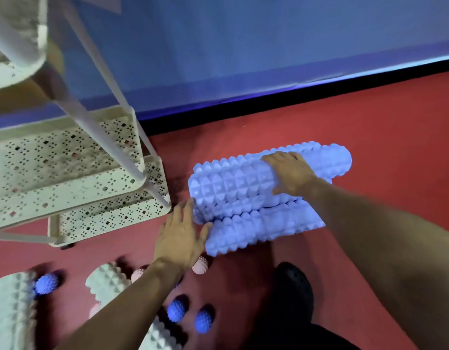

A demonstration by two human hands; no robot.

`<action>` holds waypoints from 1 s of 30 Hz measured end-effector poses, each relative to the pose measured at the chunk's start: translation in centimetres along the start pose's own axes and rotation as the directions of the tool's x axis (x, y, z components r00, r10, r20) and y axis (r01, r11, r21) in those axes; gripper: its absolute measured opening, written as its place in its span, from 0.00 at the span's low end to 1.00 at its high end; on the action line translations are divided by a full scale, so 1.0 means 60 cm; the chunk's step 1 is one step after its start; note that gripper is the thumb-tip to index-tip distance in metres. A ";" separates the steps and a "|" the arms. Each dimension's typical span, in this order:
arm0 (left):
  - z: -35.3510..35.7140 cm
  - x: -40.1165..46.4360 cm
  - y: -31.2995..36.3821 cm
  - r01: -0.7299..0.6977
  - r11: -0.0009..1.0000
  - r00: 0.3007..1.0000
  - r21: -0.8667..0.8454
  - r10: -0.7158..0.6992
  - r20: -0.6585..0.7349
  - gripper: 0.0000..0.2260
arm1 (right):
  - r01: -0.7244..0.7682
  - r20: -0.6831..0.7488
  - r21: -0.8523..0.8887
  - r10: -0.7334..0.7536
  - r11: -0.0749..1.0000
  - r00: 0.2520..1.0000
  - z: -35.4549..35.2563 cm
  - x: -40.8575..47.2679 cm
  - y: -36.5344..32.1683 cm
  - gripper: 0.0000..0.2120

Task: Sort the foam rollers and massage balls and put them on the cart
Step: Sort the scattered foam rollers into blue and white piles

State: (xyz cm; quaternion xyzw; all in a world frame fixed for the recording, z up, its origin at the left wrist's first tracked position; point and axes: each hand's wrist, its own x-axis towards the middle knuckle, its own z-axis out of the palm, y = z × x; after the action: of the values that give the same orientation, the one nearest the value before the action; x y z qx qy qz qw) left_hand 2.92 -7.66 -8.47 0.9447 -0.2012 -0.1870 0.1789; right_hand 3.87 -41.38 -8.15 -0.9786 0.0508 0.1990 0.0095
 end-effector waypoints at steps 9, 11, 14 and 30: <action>0.021 0.009 0.015 0.041 0.998 0.996 0.054 -0.045 0.081 0.35 | -0.090 0.038 -0.097 0.094 0.991 0.995 0.018 0.022 -0.006 0.46; 0.015 0.002 0.017 0.044 0.997 0.995 0.065 -0.050 0.092 0.36 | -0.095 0.045 -0.064 0.098 0.993 0.994 0.013 0.014 -0.012 0.46; 0.000 -0.012 0.016 0.036 0.996 0.996 0.076 -0.042 0.085 0.35 | -0.066 0.014 -0.012 0.066 0.998 0.998 -0.001 -0.009 -0.030 0.44; -0.186 -0.302 -0.115 0.140 0.979 0.990 0.151 -0.141 -0.004 0.34 | 0.164 -0.162 0.255 -0.125 0.953 0.979 -0.125 -0.298 -0.352 0.32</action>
State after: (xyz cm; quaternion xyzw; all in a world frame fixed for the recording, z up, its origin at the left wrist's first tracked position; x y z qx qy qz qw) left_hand -5.57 9.24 3.43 0.9668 -0.1481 -0.1867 0.0925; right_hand -7.39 -18.94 5.72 -0.9812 0.0058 0.1180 0.1524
